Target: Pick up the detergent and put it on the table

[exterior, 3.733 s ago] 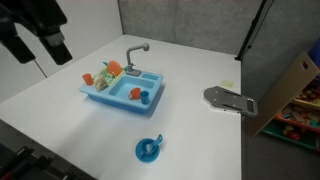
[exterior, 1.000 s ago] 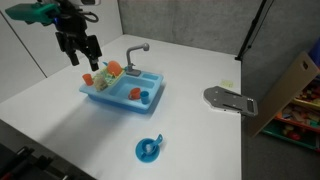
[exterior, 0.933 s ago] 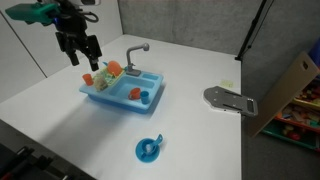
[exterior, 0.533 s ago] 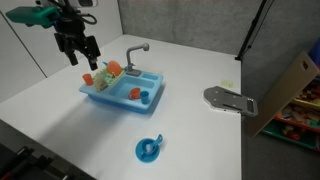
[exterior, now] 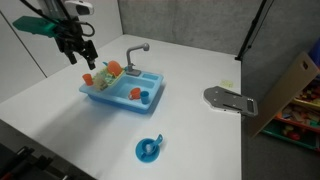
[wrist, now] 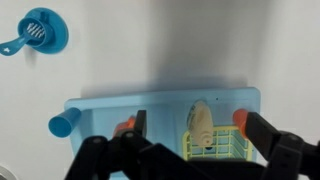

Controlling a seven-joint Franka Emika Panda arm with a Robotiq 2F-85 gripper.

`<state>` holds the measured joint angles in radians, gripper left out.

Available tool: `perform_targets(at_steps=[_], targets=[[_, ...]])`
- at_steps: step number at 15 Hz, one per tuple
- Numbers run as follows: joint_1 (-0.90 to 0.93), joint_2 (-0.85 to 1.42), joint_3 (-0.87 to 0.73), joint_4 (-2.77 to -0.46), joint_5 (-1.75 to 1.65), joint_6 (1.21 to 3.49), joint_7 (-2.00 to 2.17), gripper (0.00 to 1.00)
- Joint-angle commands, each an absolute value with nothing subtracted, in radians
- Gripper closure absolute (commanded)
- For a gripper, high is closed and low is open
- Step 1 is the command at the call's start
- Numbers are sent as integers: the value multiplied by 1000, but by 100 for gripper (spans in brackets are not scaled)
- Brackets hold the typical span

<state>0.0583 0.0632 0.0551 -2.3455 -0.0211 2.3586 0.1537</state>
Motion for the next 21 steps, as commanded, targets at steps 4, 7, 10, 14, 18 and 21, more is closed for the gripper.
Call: perform_targets(at_steps=[4, 7, 10, 14, 18, 21], targets=[[67, 192, 54, -2235, 8, 2368, 172, 0], [74, 245, 55, -2192, 5, 2368, 183, 0], [92, 297, 54, -2151, -5, 2368, 206, 0], [123, 368, 49, -2088, -9, 2356, 260, 0], [142, 421, 39, -2038, -5, 2355, 308, 0], [151, 452, 29, -2008, -5, 2354, 339, 0]])
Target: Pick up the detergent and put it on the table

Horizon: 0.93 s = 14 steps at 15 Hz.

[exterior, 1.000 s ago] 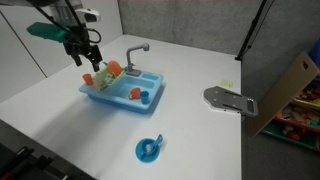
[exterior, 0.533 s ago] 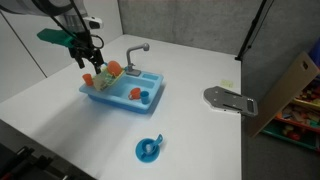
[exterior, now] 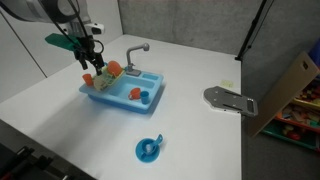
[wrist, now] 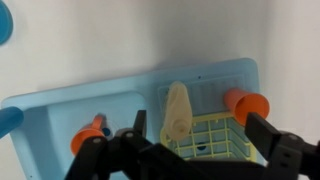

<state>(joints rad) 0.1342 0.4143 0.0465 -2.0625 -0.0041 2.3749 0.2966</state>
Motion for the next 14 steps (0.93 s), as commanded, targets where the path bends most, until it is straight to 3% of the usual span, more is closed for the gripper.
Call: perform_targets(at_steps=[1, 9, 10, 12, 14], targets=[[153, 461, 26, -1999, -3, 2355, 349, 0], [168, 524, 1, -1942, -8, 2344, 403, 1], [170, 529, -1, -1938, -8, 2343, 406, 26], [174, 535, -5, -1933, -8, 2343, 409, 32], [178, 536, -7, -1931, -9, 2338, 412, 49]])
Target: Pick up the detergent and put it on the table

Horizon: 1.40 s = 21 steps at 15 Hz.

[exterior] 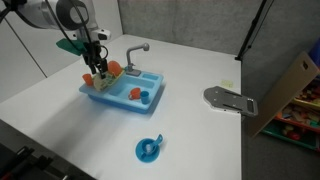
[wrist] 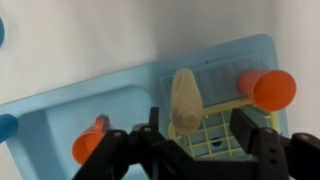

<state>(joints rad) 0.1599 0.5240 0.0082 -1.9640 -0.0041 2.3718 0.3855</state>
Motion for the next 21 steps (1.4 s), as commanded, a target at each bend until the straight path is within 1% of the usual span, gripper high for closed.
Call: perform_targets(at_steps=[1, 5, 6, 7, 13, 21], targets=[[180, 532, -8, -1935, -10, 2335, 413, 58], [177, 501, -2, -1960, 1, 2323, 402, 88], [173, 487, 1, -1970, 6, 2321, 396, 94], [168, 473, 5, -1979, 12, 2317, 388, 90], [138, 353, 13, -2036, 47, 2266, 354, 90], [50, 249, -28, -2080, 53, 2183, 354, 90]])
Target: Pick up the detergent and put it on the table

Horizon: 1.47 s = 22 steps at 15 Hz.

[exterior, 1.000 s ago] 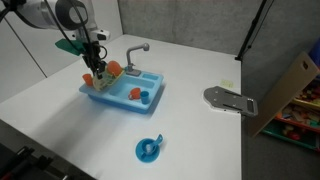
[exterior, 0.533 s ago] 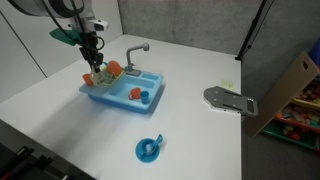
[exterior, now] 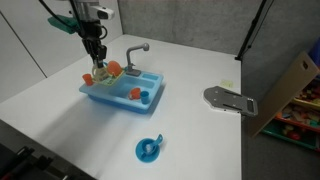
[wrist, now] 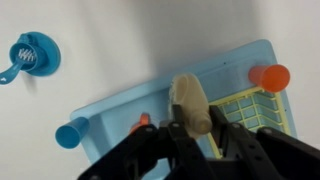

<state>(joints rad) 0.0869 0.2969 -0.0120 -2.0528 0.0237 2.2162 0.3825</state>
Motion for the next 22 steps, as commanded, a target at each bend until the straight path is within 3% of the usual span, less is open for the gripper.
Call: perform_targets(at_steps=[1, 22], targets=[[32, 242, -38, -2080, 59, 2175, 351, 90], [-198, 458, -203, -1752, 181, 2041, 393, 90]])
